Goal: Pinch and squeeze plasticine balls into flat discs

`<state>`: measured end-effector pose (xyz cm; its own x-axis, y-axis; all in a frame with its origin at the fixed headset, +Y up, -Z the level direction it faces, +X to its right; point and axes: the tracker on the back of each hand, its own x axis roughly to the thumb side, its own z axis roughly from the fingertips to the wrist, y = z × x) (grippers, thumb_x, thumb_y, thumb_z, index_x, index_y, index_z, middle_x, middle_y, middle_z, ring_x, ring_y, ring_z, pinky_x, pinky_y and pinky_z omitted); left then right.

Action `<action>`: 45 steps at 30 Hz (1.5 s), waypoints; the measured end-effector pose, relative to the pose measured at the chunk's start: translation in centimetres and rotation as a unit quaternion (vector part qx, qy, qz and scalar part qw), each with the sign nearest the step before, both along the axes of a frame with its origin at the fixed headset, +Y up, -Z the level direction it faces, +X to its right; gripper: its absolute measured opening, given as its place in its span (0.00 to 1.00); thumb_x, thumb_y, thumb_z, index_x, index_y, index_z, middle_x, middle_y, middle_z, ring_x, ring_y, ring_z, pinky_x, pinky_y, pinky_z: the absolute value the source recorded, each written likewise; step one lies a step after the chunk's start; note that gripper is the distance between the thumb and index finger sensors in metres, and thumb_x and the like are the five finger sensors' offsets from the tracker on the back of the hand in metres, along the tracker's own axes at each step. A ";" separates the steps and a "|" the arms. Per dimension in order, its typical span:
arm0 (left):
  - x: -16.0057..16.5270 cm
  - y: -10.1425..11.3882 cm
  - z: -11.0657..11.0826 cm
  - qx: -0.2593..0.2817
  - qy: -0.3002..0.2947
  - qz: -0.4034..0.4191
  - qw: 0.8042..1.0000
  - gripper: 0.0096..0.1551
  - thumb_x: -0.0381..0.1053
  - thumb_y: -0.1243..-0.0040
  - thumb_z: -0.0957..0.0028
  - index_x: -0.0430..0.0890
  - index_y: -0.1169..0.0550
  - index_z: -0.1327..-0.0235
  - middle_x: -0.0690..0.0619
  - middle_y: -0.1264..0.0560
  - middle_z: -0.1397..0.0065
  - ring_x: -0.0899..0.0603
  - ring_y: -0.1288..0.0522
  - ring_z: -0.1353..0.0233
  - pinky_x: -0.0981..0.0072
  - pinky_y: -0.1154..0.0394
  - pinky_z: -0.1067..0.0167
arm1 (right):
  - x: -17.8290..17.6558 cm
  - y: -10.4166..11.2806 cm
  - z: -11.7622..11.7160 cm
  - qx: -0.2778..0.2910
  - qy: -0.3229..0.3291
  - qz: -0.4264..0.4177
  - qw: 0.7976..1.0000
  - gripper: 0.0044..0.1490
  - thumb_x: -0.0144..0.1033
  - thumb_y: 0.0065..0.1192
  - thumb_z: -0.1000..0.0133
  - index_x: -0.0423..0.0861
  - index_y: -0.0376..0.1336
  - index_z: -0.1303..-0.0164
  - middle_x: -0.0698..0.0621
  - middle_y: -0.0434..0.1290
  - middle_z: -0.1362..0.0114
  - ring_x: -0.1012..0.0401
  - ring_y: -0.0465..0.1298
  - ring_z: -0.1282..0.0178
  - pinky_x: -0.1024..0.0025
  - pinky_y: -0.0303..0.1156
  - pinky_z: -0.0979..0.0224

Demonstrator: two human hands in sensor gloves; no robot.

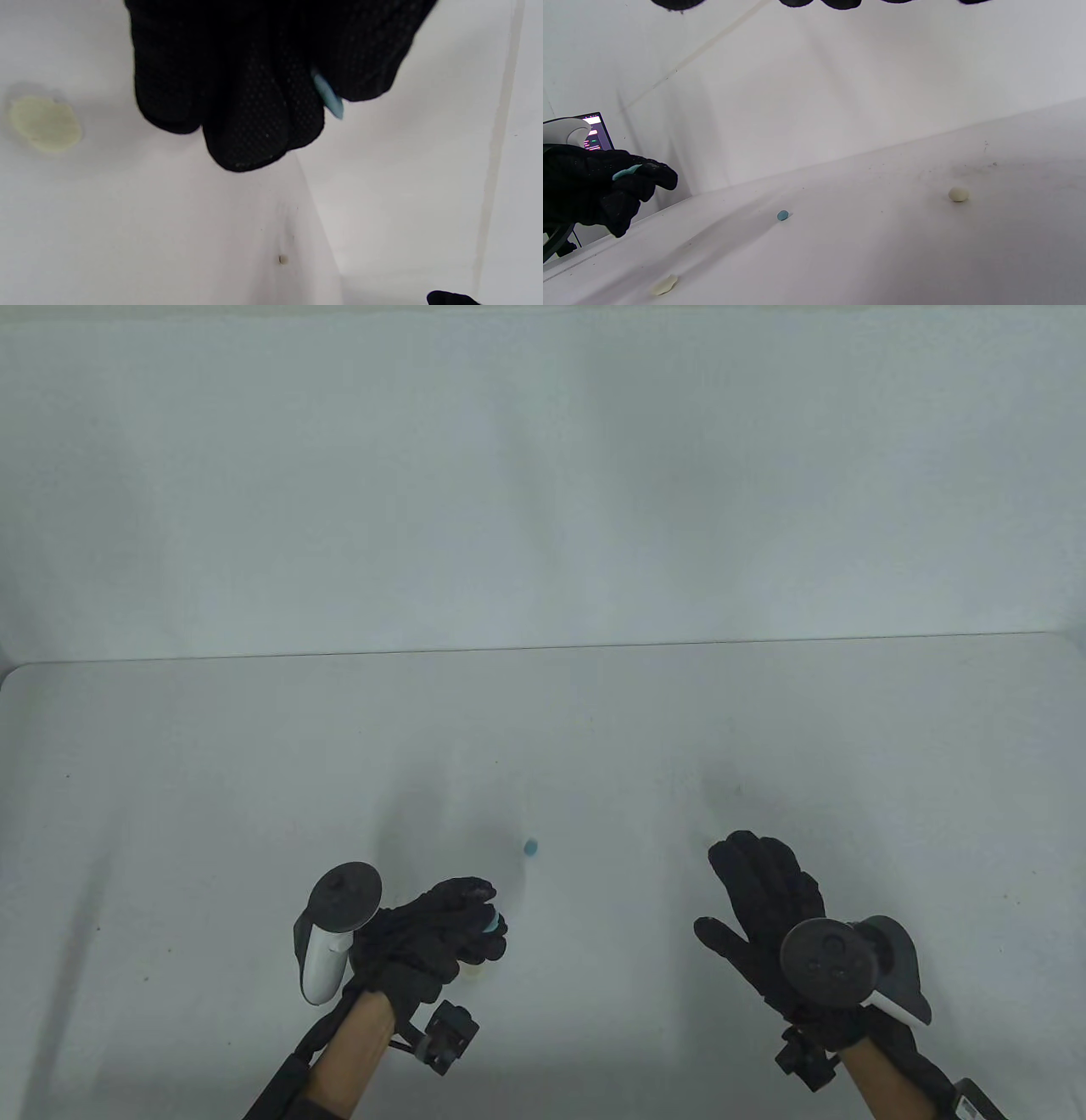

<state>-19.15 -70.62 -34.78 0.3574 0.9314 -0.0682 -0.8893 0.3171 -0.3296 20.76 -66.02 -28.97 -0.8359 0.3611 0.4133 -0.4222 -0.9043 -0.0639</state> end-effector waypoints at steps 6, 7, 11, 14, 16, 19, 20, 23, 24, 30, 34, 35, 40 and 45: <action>1.6 0.7 -0.8 -0.010 -0.011 0.000 1.000 0.26 0.43 0.41 0.43 0.38 0.24 0.33 0.45 0.18 0.38 0.43 0.13 0.43 0.54 0.18 0.40 | 0.1 0.0 0.0 -0.001 0.000 -0.005 1.000 0.49 0.63 0.39 0.36 0.44 0.41 0.12 0.39 0.44 0.09 0.33 0.48 0.13 0.26 0.53 0.24; 1.9 0.8 -1.0 -0.005 -0.014 -0.001 1.000 0.25 0.42 0.41 0.44 0.38 0.23 0.34 0.45 0.18 0.38 0.43 0.13 0.43 0.54 0.18 0.40 | 0.2 0.1 0.0 -0.001 -0.001 -0.006 1.000 0.49 0.63 0.39 0.36 0.44 0.41 0.12 0.39 0.44 0.10 0.33 0.48 0.14 0.26 0.53 0.24; 3.2 0.9 -1.6 -0.006 -0.020 -0.050 0.999 0.24 0.45 0.38 0.45 0.41 0.19 0.36 0.39 0.21 0.34 0.38 0.15 0.40 0.48 0.21 0.39 | 0.2 0.1 0.0 -0.002 -0.001 -0.009 1.000 0.49 0.63 0.39 0.36 0.44 0.41 0.12 0.39 0.44 0.10 0.33 0.48 0.14 0.26 0.53 0.24; 4.0 0.9 -2.2 0.008 -0.022 -0.132 0.991 0.24 0.45 0.37 0.45 0.41 0.18 0.37 0.40 0.22 0.34 0.38 0.16 0.40 0.47 0.22 0.39 | 0.2 0.1 0.0 -0.001 0.000 -0.011 1.000 0.49 0.63 0.39 0.36 0.44 0.41 0.12 0.39 0.44 0.10 0.33 0.48 0.14 0.26 0.53 0.24; 4.5 0.7 -2.7 0.026 -0.029 -0.188 0.981 0.24 0.45 0.37 0.46 0.40 0.17 0.38 0.44 0.18 0.41 0.42 0.13 0.46 0.50 0.19 0.41 | 0.2 0.1 0.0 -0.002 0.002 -0.011 1.000 0.49 0.63 0.39 0.36 0.44 0.41 0.12 0.39 0.44 0.10 0.33 0.48 0.14 0.26 0.53 0.25; 5.2 0.5 -3.1 0.063 -0.034 -0.274 0.959 0.27 0.46 0.35 0.48 0.37 0.18 0.37 0.47 0.15 0.45 0.46 0.11 0.50 0.56 0.16 0.44 | 0.2 0.1 0.0 -0.004 0.004 -0.010 1.000 0.49 0.63 0.39 0.36 0.44 0.41 0.12 0.39 0.44 0.09 0.33 0.48 0.14 0.26 0.53 0.25; 5.3 0.2 -3.3 0.064 -0.038 -0.297 0.952 0.28 0.47 0.34 0.48 0.37 0.19 0.37 0.48 0.15 0.46 0.47 0.10 0.50 0.57 0.15 0.44 | 0.2 0.1 0.0 -0.003 0.004 -0.011 1.000 0.49 0.63 0.39 0.36 0.44 0.41 0.12 0.39 0.44 0.10 0.33 0.48 0.14 0.26 0.53 0.25; 5.7 -0.6 -3.8 0.056 -0.040 -0.319 0.945 0.26 0.46 0.35 0.48 0.38 0.19 0.37 0.47 0.16 0.43 0.46 0.11 0.48 0.56 0.16 0.43 | 0.1 0.1 0.0 -0.004 0.006 -0.010 1.000 0.49 0.63 0.39 0.36 0.44 0.41 0.12 0.39 0.44 0.09 0.33 0.49 0.14 0.26 0.53 0.25; 5.9 -0.9 -4.0 0.052 -0.047 -0.325 0.943 0.26 0.44 0.36 0.47 0.38 0.19 0.36 0.46 0.16 0.42 0.45 0.11 0.47 0.56 0.17 0.42 | 0.1 0.2 0.0 -0.003 0.006 -0.011 1.000 0.49 0.63 0.39 0.36 0.44 0.41 0.12 0.39 0.44 0.09 0.33 0.49 0.14 0.26 0.53 0.25; 7.0 -2.3 -4.9 0.018 -0.086 -0.369 0.925 0.25 0.41 0.38 0.45 0.38 0.20 0.34 0.43 0.18 0.38 0.43 0.13 0.43 0.53 0.19 0.40 | 0.1 0.2 0.0 -0.005 0.008 -0.012 1.000 0.49 0.63 0.39 0.36 0.44 0.41 0.12 0.39 0.44 0.09 0.33 0.49 0.14 0.26 0.53 0.25; 7.9 -2.9 -5.0 0.007 -0.113 -0.424 0.899 0.25 0.41 0.38 0.45 0.37 0.20 0.34 0.42 0.18 0.38 0.42 0.13 0.45 0.52 0.19 0.41 | 0.1 0.2 0.0 -0.007 0.009 -0.011 1.000 0.49 0.63 0.39 0.36 0.44 0.41 0.12 0.39 0.44 0.10 0.33 0.49 0.14 0.26 0.53 0.25; 8.1 -2.9 -5.0 0.015 -0.118 -0.439 0.891 0.25 0.41 0.38 0.45 0.38 0.20 0.34 0.43 0.18 0.39 0.43 0.13 0.45 0.52 0.19 0.42 | 0.1 0.2 0.0 -0.006 0.009 -0.012 1.000 0.49 0.63 0.39 0.36 0.44 0.41 0.12 0.39 0.44 0.09 0.33 0.49 0.13 0.26 0.53 0.25; 9.6 -2.7 -5.1 0.032 -0.146 -0.507 0.849 0.25 0.41 0.37 0.46 0.38 0.18 0.36 0.43 0.18 0.40 0.42 0.14 0.46 0.51 0.20 0.42 | 0.0 0.2 0.0 -0.009 0.011 -0.010 1.000 0.49 0.63 0.39 0.36 0.44 0.41 0.12 0.39 0.44 0.10 0.33 0.49 0.14 0.26 0.54 0.25; 10.8 -2.9 -5.0 0.060 -0.162 -0.556 0.813 0.24 0.42 0.36 0.46 0.38 0.18 0.37 0.44 0.17 0.42 0.43 0.13 0.47 0.52 0.19 0.42 | 0.0 0.2 0.0 -0.009 0.011 -0.011 1.000 0.49 0.63 0.39 0.36 0.44 0.41 0.12 0.39 0.44 0.10 0.33 0.49 0.14 0.26 0.54 0.25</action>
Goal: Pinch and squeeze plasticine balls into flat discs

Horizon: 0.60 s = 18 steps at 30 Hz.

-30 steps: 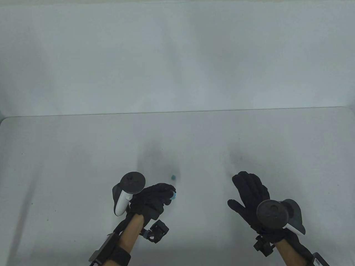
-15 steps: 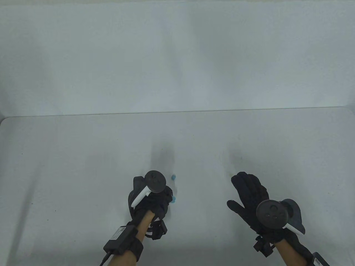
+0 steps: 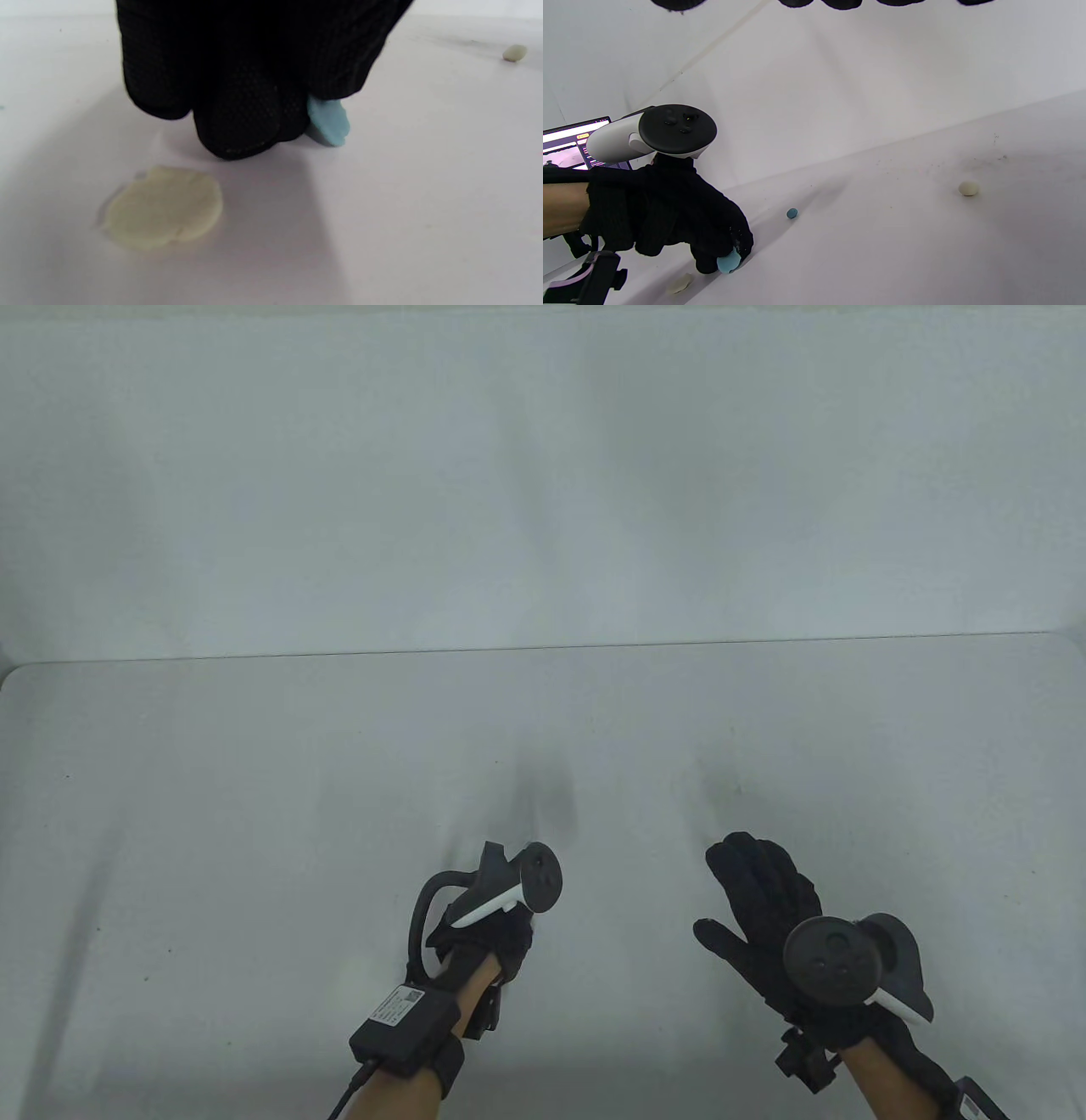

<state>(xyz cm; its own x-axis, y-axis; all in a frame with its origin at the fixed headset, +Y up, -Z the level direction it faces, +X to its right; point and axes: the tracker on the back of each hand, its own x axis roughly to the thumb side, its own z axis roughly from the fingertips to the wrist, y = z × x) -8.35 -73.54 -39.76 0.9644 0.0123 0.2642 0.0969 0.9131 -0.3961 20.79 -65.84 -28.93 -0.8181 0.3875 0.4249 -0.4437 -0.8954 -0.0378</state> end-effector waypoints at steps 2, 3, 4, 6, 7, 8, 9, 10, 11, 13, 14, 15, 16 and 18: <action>0.3 -0.1 0.0 0.013 -0.007 -0.016 1.000 0.24 0.43 0.35 0.47 0.39 0.19 0.37 0.45 0.17 0.42 0.44 0.13 0.48 0.52 0.19 0.43 | 0.0 0.0 0.0 0.002 0.000 -0.001 1.000 0.49 0.63 0.39 0.36 0.44 0.41 0.12 0.39 0.44 0.10 0.33 0.49 0.14 0.26 0.54 0.25; 0.5 -0.2 0.1 0.025 -0.013 -0.031 0.999 0.24 0.43 0.35 0.47 0.39 0.19 0.38 0.45 0.17 0.42 0.44 0.13 0.48 0.52 0.19 0.43 | 0.0 0.1 0.0 0.002 0.001 -0.002 1.000 0.49 0.63 0.39 0.36 0.44 0.41 0.12 0.39 0.44 0.10 0.33 0.49 0.14 0.26 0.54 0.25; 0.7 -0.3 0.2 0.040 -0.021 -0.054 0.998 0.24 0.44 0.34 0.47 0.39 0.19 0.38 0.46 0.18 0.42 0.44 0.14 0.48 0.51 0.20 0.42 | 0.0 0.0 0.0 0.001 0.002 -0.002 1.000 0.49 0.63 0.39 0.36 0.44 0.41 0.12 0.39 0.44 0.10 0.33 0.49 0.14 0.26 0.54 0.25; 0.9 -0.5 0.2 0.059 -0.033 -0.085 0.994 0.24 0.45 0.34 0.48 0.41 0.19 0.39 0.47 0.18 0.43 0.45 0.14 0.48 0.52 0.19 0.43 | 0.0 0.0 0.0 0.000 0.002 0.000 1.000 0.49 0.63 0.39 0.36 0.44 0.41 0.12 0.39 0.44 0.10 0.33 0.49 0.14 0.26 0.54 0.25; 1.0 -0.5 0.3 0.063 -0.034 -0.088 0.994 0.24 0.45 0.34 0.48 0.41 0.19 0.39 0.47 0.18 0.43 0.45 0.14 0.48 0.52 0.19 0.43 | 0.0 0.0 0.0 0.001 0.002 0.000 1.000 0.49 0.63 0.39 0.36 0.44 0.41 0.12 0.39 0.44 0.10 0.33 0.49 0.14 0.26 0.54 0.25; 1.0 -0.6 0.3 0.064 -0.034 -0.087 0.994 0.24 0.45 0.34 0.48 0.41 0.19 0.40 0.47 0.18 0.43 0.45 0.14 0.48 0.52 0.20 0.42 | 0.0 0.0 0.0 0.001 0.002 0.000 1.000 0.49 0.63 0.39 0.36 0.44 0.41 0.12 0.39 0.44 0.10 0.33 0.49 0.14 0.26 0.54 0.25; 1.0 -0.6 0.4 0.068 -0.035 -0.091 0.993 0.24 0.46 0.34 0.48 0.41 0.19 0.39 0.47 0.18 0.43 0.45 0.14 0.48 0.52 0.20 0.43 | -0.1 0.0 0.0 -0.001 0.003 -0.001 1.000 0.49 0.63 0.39 0.36 0.44 0.41 0.12 0.39 0.44 0.09 0.33 0.49 0.14 0.26 0.53 0.25; 1.1 -0.6 0.4 0.070 -0.037 -0.096 0.992 0.24 0.46 0.34 0.48 0.41 0.19 0.39 0.47 0.18 0.42 0.45 0.14 0.48 0.52 0.20 0.42 | -0.1 0.0 0.0 -0.002 0.003 0.000 1.000 0.49 0.63 0.39 0.36 0.44 0.41 0.12 0.39 0.44 0.09 0.33 0.49 0.14 0.26 0.53 0.25; 1.0 -0.7 0.4 0.073 -0.039 -0.101 0.991 0.24 0.46 0.34 0.48 0.41 0.20 0.39 0.47 0.18 0.42 0.45 0.14 0.48 0.52 0.20 0.42 | -0.1 0.0 0.0 -0.003 0.003 0.001 1.000 0.49 0.63 0.39 0.36 0.44 0.41 0.12 0.39 0.44 0.10 0.33 0.49 0.14 0.26 0.53 0.25; 1.0 -0.7 0.4 0.072 -0.036 -0.095 0.992 0.24 0.46 0.34 0.47 0.41 0.20 0.39 0.47 0.18 0.42 0.44 0.14 0.48 0.52 0.20 0.42 | -0.1 0.0 0.0 -0.001 0.003 0.001 1.000 0.49 0.63 0.39 0.36 0.44 0.41 0.12 0.39 0.44 0.10 0.33 0.49 0.14 0.26 0.53 0.25; 0.9 -0.7 0.4 0.072 -0.033 -0.089 0.993 0.24 0.46 0.35 0.47 0.41 0.20 0.38 0.47 0.18 0.42 0.44 0.14 0.48 0.52 0.20 0.42 | -0.1 0.0 0.0 -0.001 0.003 0.001 1.000 0.49 0.63 0.39 0.36 0.44 0.41 0.12 0.39 0.44 0.09 0.33 0.49 0.14 0.26 0.53 0.25; 0.7 -0.6 0.5 0.072 -0.031 -0.083 0.993 0.25 0.46 0.36 0.47 0.41 0.20 0.38 0.46 0.18 0.42 0.44 0.14 0.47 0.52 0.20 0.42 | -0.1 0.0 0.0 -0.002 0.003 0.000 1.000 0.49 0.63 0.39 0.36 0.44 0.41 0.12 0.39 0.44 0.10 0.33 0.49 0.14 0.26 0.53 0.25; 0.6 -0.4 0.5 0.067 -0.027 -0.076 0.994 0.25 0.46 0.36 0.46 0.40 0.20 0.37 0.46 0.18 0.41 0.44 0.14 0.47 0.51 0.20 0.42 | -0.1 0.0 0.0 -0.002 0.003 0.001 1.000 0.49 0.63 0.39 0.36 0.44 0.41 0.12 0.39 0.44 0.10 0.33 0.49 0.14 0.26 0.53 0.25; 0.3 0.2 0.6 0.072 -0.020 -0.062 0.995 0.26 0.47 0.38 0.45 0.39 0.20 0.35 0.44 0.18 0.39 0.42 0.14 0.45 0.50 0.20 0.41 | -0.1 0.0 0.0 0.000 0.002 0.000 1.000 0.49 0.63 0.39 0.36 0.44 0.41 0.12 0.39 0.44 0.10 0.33 0.49 0.14 0.26 0.54 0.25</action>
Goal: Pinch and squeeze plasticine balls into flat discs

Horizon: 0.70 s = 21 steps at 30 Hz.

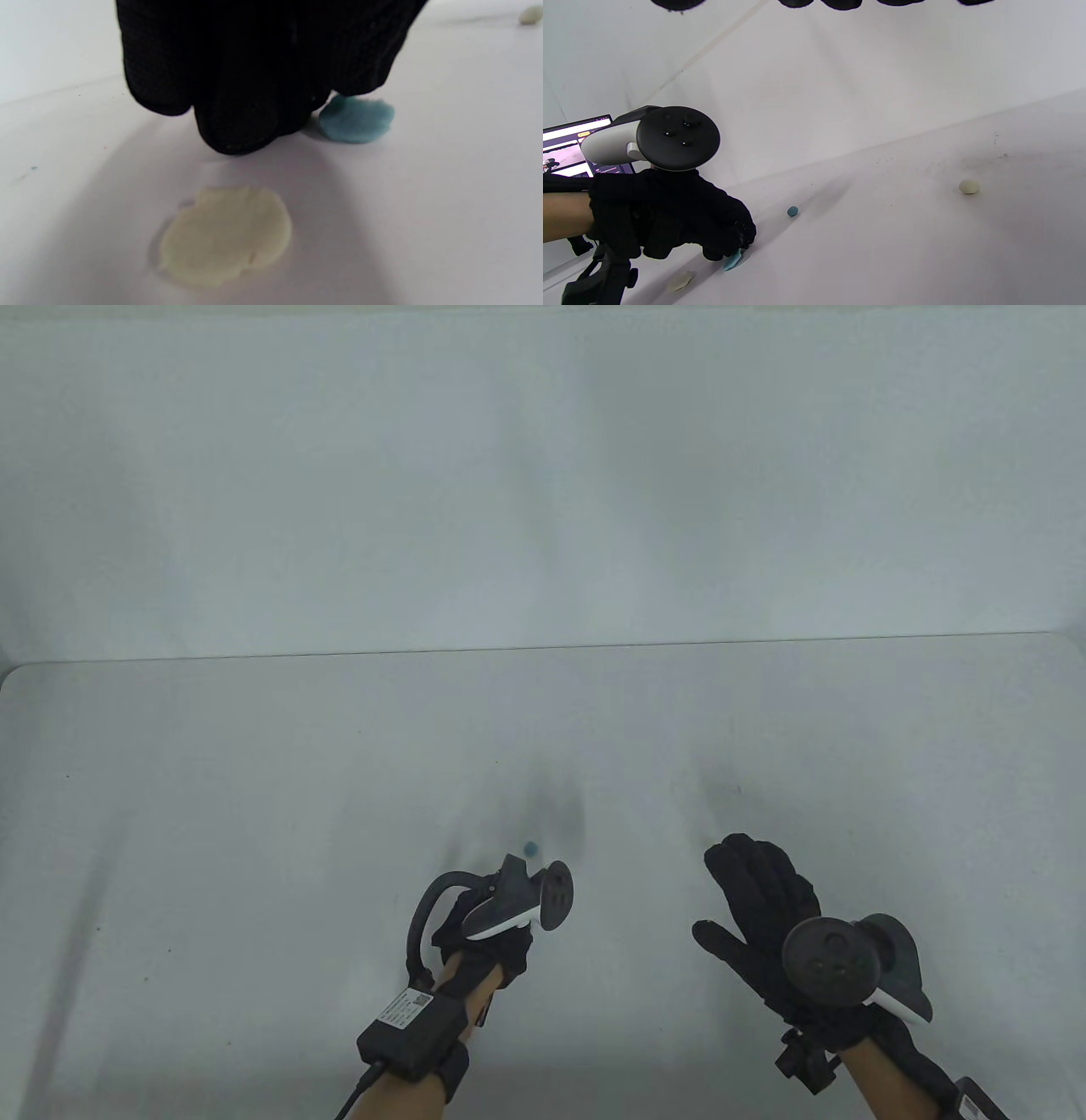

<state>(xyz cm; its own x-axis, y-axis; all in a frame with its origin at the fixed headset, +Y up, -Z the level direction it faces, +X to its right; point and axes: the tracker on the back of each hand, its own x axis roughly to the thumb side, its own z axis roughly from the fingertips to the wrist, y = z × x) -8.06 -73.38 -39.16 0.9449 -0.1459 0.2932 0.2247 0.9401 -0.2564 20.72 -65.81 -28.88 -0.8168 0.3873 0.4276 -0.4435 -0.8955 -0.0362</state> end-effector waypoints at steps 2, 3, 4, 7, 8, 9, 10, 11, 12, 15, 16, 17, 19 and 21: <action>-0.1 1.3 0.3 0.016 -0.004 0.020 1.000 0.28 0.48 0.38 0.45 0.38 0.21 0.34 0.43 0.18 0.39 0.42 0.14 0.45 0.50 0.20 0.41 | 0.0 0.1 0.0 0.001 0.000 -0.002 1.000 0.49 0.63 0.39 0.36 0.44 0.41 0.12 0.39 0.44 0.10 0.33 0.49 0.14 0.26 0.53 0.25; -0.1 1.9 0.4 0.022 -0.006 0.028 0.999 0.29 0.48 0.38 0.45 0.38 0.21 0.33 0.43 0.19 0.38 0.41 0.14 0.45 0.49 0.21 0.41 | 0.0 0.1 0.0 0.001 0.000 -0.002 1.000 0.49 0.63 0.39 0.36 0.44 0.41 0.12 0.39 0.44 0.10 0.33 0.49 0.14 0.26 0.53 0.25; -0.1 3.0 0.4 0.031 -0.008 0.038 0.999 0.29 0.49 0.38 0.45 0.38 0.21 0.33 0.43 0.19 0.38 0.41 0.14 0.44 0.49 0.21 0.41 | 0.1 0.1 0.0 0.001 -0.001 -0.002 1.000 0.49 0.63 0.39 0.36 0.44 0.41 0.12 0.39 0.44 0.10 0.33 0.49 0.14 0.26 0.53 0.25; 0.1 5.8 -0.1 0.064 -0.011 0.054 0.996 0.30 0.50 0.38 0.45 0.39 0.22 0.32 0.43 0.20 0.36 0.41 0.14 0.44 0.49 0.21 0.40 | 0.1 0.1 0.0 0.005 -0.003 -0.002 1.000 0.49 0.63 0.39 0.36 0.44 0.41 0.12 0.39 0.44 0.10 0.33 0.49 0.14 0.26 0.53 0.25; 0.2 6.5 -0.3 0.074 -0.012 0.058 0.995 0.30 0.50 0.38 0.45 0.39 0.23 0.31 0.43 0.20 0.36 0.41 0.15 0.43 0.49 0.21 0.40 | 0.1 0.1 0.0 0.005 -0.003 -0.002 1.000 0.49 0.63 0.39 0.36 0.44 0.41 0.12 0.39 0.44 0.10 0.33 0.49 0.14 0.26 0.53 0.25; 0.3 7.1 -0.6 0.083 -0.014 0.063 0.994 0.31 0.50 0.38 0.45 0.39 0.23 0.31 0.43 0.20 0.35 0.41 0.15 0.42 0.49 0.21 0.40 | 0.1 0.2 0.0 0.006 -0.003 -0.002 1.000 0.49 0.63 0.39 0.36 0.44 0.41 0.12 0.39 0.44 0.10 0.33 0.49 0.14 0.26 0.53 0.25; 0.5 7.5 -0.9 0.086 -0.016 0.067 0.994 0.31 0.50 0.38 0.45 0.39 0.23 0.30 0.43 0.21 0.34 0.41 0.15 0.42 0.49 0.22 0.39 | 0.1 0.2 0.0 0.008 -0.003 -0.002 1.000 0.49 0.63 0.39 0.36 0.44 0.41 0.12 0.39 0.44 0.09 0.33 0.49 0.14 0.26 0.53 0.25; 0.7 7.8 -1.4 0.090 -0.013 0.068 0.994 0.30 0.50 0.38 0.45 0.40 0.23 0.31 0.43 0.21 0.34 0.41 0.15 0.41 0.48 0.22 0.39 | 0.1 0.2 0.1 0.009 -0.004 -0.001 1.000 0.49 0.63 0.39 0.36 0.44 0.41 0.12 0.39 0.44 0.10 0.33 0.49 0.14 0.26 0.53 0.25; 0.9 8.0 -1.9 0.094 -0.011 0.069 0.993 0.30 0.49 0.38 0.45 0.40 0.23 0.31 0.43 0.21 0.34 0.41 0.15 0.41 0.48 0.22 0.38 | 0.1 0.2 0.1 0.010 -0.004 0.000 1.000 0.49 0.63 0.39 0.36 0.44 0.41 0.12 0.39 0.45 0.10 0.33 0.49 0.14 0.26 0.53 0.25; 1.3 7.7 -3.2 0.099 -0.007 0.066 0.993 0.30 0.49 0.38 0.45 0.41 0.24 0.30 0.42 0.22 0.32 0.40 0.16 0.39 0.48 0.23 0.38 | 0.2 0.2 0.1 0.009 -0.004 -0.002 1.000 0.49 0.63 0.39 0.36 0.44 0.41 0.12 0.39 0.44 0.10 0.33 0.49 0.14 0.26 0.53 0.25; 1.4 7.3 -3.9 0.094 -0.005 0.066 0.993 0.31 0.50 0.38 0.45 0.41 0.25 0.29 0.42 0.23 0.31 0.40 0.17 0.39 0.48 0.23 0.37 | 0.2 0.2 0.1 0.009 -0.004 -0.001 1.000 0.49 0.63 0.39 0.36 0.44 0.41 0.12 0.39 0.45 0.10 0.33 0.49 0.14 0.26 0.53 0.25; 1.5 6.9 -4.5 0.088 0.003 0.069 0.994 0.31 0.50 0.38 0.45 0.41 0.25 0.29 0.42 0.23 0.31 0.40 0.17 0.38 0.47 0.23 0.37 | 0.2 0.2 0.1 0.010 -0.004 -0.001 1.000 0.49 0.63 0.39 0.36 0.44 0.42 0.12 0.39 0.45 0.10 0.33 0.49 0.14 0.26 0.54 0.25; 1.6 6.0 -5.5 0.076 0.011 0.075 0.994 0.32 0.51 0.38 0.46 0.42 0.25 0.28 0.42 0.23 0.30 0.40 0.17 0.38 0.47 0.23 0.37 | 0.2 0.2 0.1 0.008 -0.003 -0.004 1.000 0.49 0.63 0.39 0.36 0.44 0.42 0.12 0.39 0.45 0.10 0.33 0.49 0.14 0.26 0.53 0.25; 1.6 5.1 -6.3 0.068 0.019 0.079 0.994 0.32 0.51 0.38 0.46 0.42 0.25 0.28 0.42 0.23 0.30 0.39 0.17 0.37 0.47 0.24 0.37 | 0.2 0.2 0.1 0.006 -0.001 -0.004 1.000 0.49 0.63 0.39 0.36 0.44 0.42 0.12 0.39 0.45 0.10 0.33 0.49 0.14 0.26 0.53 0.25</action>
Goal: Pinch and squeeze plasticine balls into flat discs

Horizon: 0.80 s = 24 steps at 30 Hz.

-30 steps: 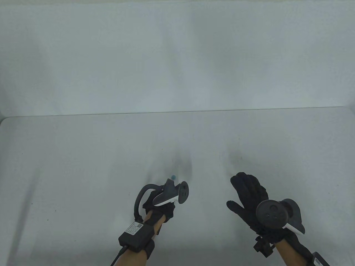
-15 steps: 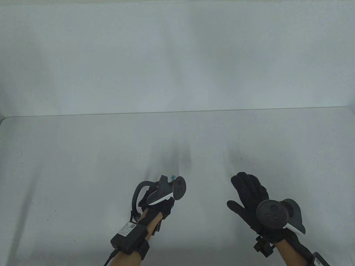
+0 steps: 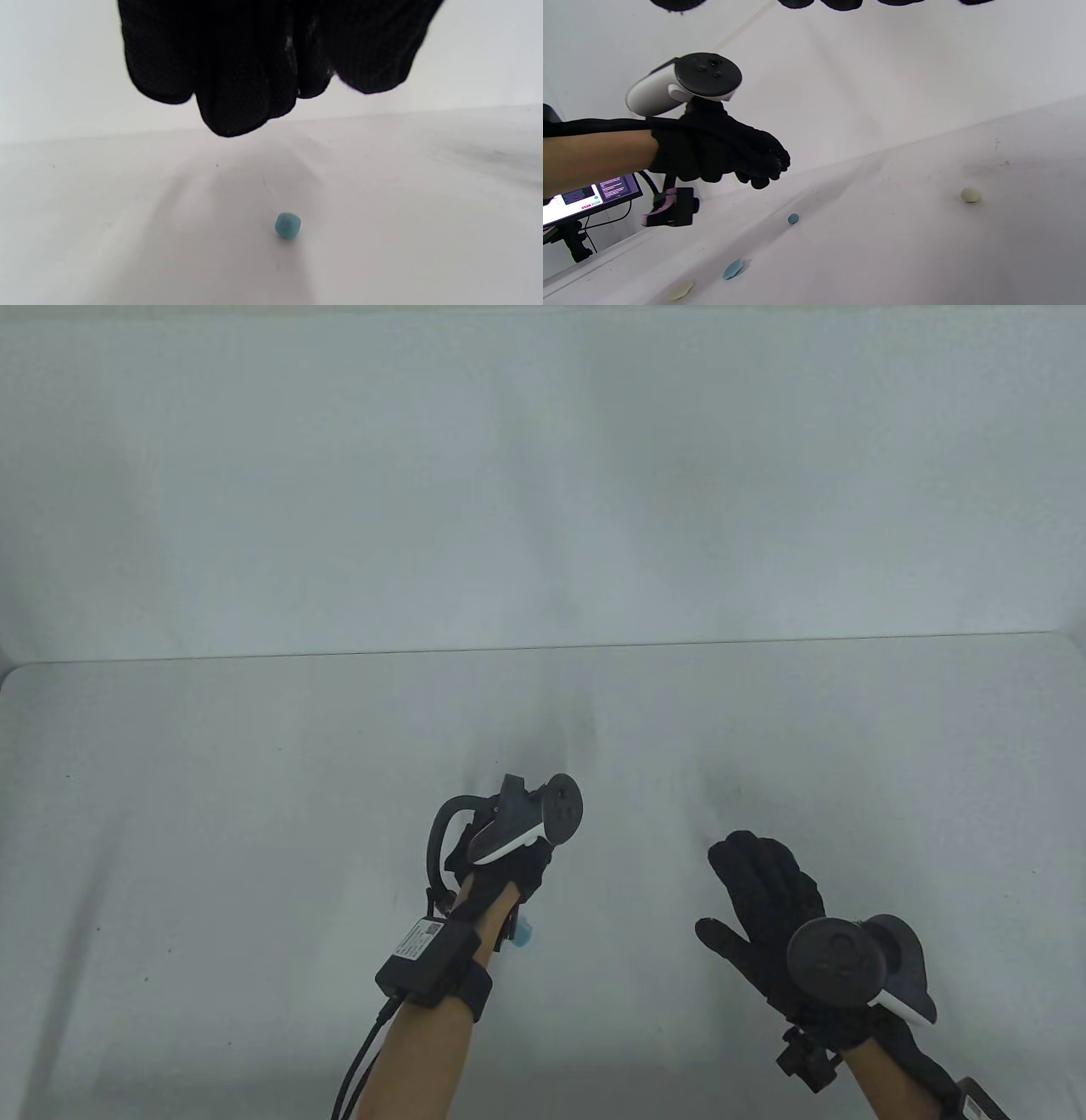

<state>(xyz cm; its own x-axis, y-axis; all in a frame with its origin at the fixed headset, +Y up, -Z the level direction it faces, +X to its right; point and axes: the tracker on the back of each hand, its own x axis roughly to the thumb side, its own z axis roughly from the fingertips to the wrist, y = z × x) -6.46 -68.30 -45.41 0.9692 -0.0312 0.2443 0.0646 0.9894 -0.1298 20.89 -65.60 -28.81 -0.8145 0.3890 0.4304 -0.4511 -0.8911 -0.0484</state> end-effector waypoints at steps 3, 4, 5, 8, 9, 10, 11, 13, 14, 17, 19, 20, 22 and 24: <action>0.0 -1.6 -1.1 -0.016 0.008 -0.020 1.000 0.32 0.51 0.38 0.46 0.43 0.26 0.28 0.43 0.24 0.29 0.39 0.18 0.36 0.45 0.25 0.36 | 0.0 0.0 0.0 -0.001 0.001 0.001 1.000 0.49 0.63 0.39 0.36 0.44 0.42 0.12 0.39 0.45 0.10 0.33 0.49 0.14 0.26 0.54 0.25; 0.0 -2.2 -1.3 -0.016 0.006 -0.030 0.999 0.33 0.52 0.38 0.46 0.43 0.26 0.28 0.44 0.24 0.29 0.39 0.18 0.35 0.44 0.25 0.36 | 0.0 0.0 0.0 -0.002 0.002 -0.001 1.000 0.49 0.63 0.39 0.36 0.44 0.42 0.12 0.39 0.45 0.10 0.33 0.49 0.14 0.26 0.53 0.25; 0.0 -2.6 -1.4 -0.014 0.006 -0.034 0.999 0.33 0.52 0.37 0.46 0.43 0.26 0.28 0.44 0.24 0.29 0.39 0.19 0.35 0.44 0.25 0.36 | 0.0 0.0 0.0 -0.002 0.003 -0.001 1.000 0.49 0.63 0.39 0.36 0.44 0.42 0.12 0.39 0.45 0.10 0.33 0.49 0.14 0.26 0.54 0.25; 0.1 -3.7 -1.9 -0.030 0.006 -0.043 0.999 0.34 0.53 0.37 0.47 0.44 0.26 0.27 0.44 0.24 0.29 0.39 0.19 0.34 0.43 0.26 0.35 | 0.0 0.0 0.1 0.000 0.003 -0.002 1.000 0.49 0.63 0.39 0.36 0.44 0.42 0.12 0.39 0.45 0.10 0.33 0.49 0.14 0.26 0.54 0.25; 0.1 -3.9 -2.0 -0.035 0.003 -0.044 0.998 0.34 0.53 0.37 0.47 0.44 0.26 0.27 0.44 0.24 0.28 0.38 0.20 0.34 0.43 0.26 0.35 | 0.0 0.0 0.0 -0.001 0.004 -0.002 1.000 0.49 0.63 0.39 0.36 0.44 0.42 0.12 0.39 0.45 0.10 0.33 0.49 0.14 0.26 0.54 0.25; 0.1 -4.1 -2.1 -0.037 0.005 -0.046 0.998 0.34 0.53 0.37 0.47 0.44 0.25 0.27 0.44 0.24 0.29 0.38 0.20 0.34 0.42 0.26 0.35 | -0.1 0.0 0.0 -0.004 0.006 -0.002 1.000 0.49 0.63 0.39 0.36 0.43 0.42 0.12 0.39 0.45 0.10 0.33 0.49 0.14 0.26 0.54 0.25; 0.2 -4.3 -2.2 -0.042 0.004 -0.055 0.998 0.34 0.53 0.36 0.47 0.43 0.25 0.28 0.44 0.24 0.29 0.38 0.20 0.34 0.42 0.26 0.35 | -0.1 0.0 0.0 -0.006 0.006 -0.001 1.000 0.49 0.63 0.39 0.36 0.44 0.42 0.12 0.39 0.45 0.10 0.33 0.49 0.14 0.26 0.54 0.25; 0.2 -4.7 -2.3 -0.057 0.002 -0.076 0.995 0.35 0.54 0.35 0.48 0.43 0.25 0.27 0.43 0.24 0.28 0.38 0.20 0.33 0.41 0.27 0.35 | -0.1 -0.1 0.0 -0.007 0.006 0.000 1.000 0.49 0.63 0.39 0.36 0.43 0.42 0.12 0.39 0.45 0.10 0.33 0.49 0.14 0.26 0.54 0.25; 0.2 -4.8 -2.4 -0.061 0.001 -0.082 0.995 0.36 0.54 0.35 0.48 0.43 0.26 0.26 0.43 0.24 0.27 0.38 0.20 0.33 0.41 0.27 0.35 | -0.1 -0.1 0.0 -0.007 0.006 -0.001 1.000 0.49 0.63 0.39 0.36 0.43 0.42 0.12 0.39 0.45 0.10 0.33 0.49 0.14 0.26 0.54 0.25; 0.0 -5.4 -2.5 -0.063 -0.001 -0.081 0.995 0.36 0.54 0.35 0.49 0.43 0.26 0.26 0.44 0.24 0.28 0.38 0.20 0.34 0.42 0.26 0.35 | -0.2 -0.1 0.1 -0.010 0.011 0.001 1.000 0.49 0.63 0.39 0.36 0.43 0.42 0.12 0.39 0.45 0.10 0.33 0.49 0.14 0.26 0.54 0.25; 0.0 -5.6 -2.7 -0.063 -0.003 -0.075 0.995 0.36 0.54 0.35 0.49 0.44 0.25 0.27 0.44 0.24 0.29 0.38 0.20 0.35 0.43 0.27 0.35 | -0.3 -0.1 0.1 -0.009 0.013 0.002 1.000 0.49 0.63 0.39 0.36 0.43 0.42 0.12 0.39 0.45 0.10 0.33 0.49 0.14 0.26 0.54 0.25; 0.0 -5.7 -2.7 -0.059 -0.006 -0.076 0.995 0.35 0.54 0.34 0.49 0.44 0.25 0.28 0.44 0.24 0.29 0.38 0.20 0.35 0.43 0.27 0.35 | -0.3 -0.1 0.1 -0.010 0.015 0.001 1.000 0.49 0.63 0.39 0.36 0.43 0.42 0.12 0.39 0.45 0.10 0.33 0.49 0.14 0.26 0.54 0.25; 0.3 -5.9 -2.7 -0.050 -0.014 -0.091 0.995 0.33 0.52 0.34 0.49 0.43 0.24 0.30 0.44 0.24 0.31 0.40 0.20 0.38 0.47 0.25 0.36 | -0.4 -0.1 0.1 -0.011 0.018 0.003 1.000 0.49 0.63 0.39 0.36 0.43 0.42 0.12 0.39 0.45 0.10 0.33 0.49 0.14 0.26 0.54 0.25; 0.6 -6.0 -2.7 -0.033 -0.023 -0.100 0.994 0.31 0.51 0.34 0.49 0.42 0.23 0.33 0.44 0.22 0.36 0.44 0.17 0.42 0.52 0.22 0.38 | -0.4 -0.1 0.1 -0.010 0.018 0.004 1.000 0.49 0.63 0.39 0.36 0.43 0.42 0.12 0.39 0.45 0.10 0.33 0.49 0.14 0.26 0.54 0.25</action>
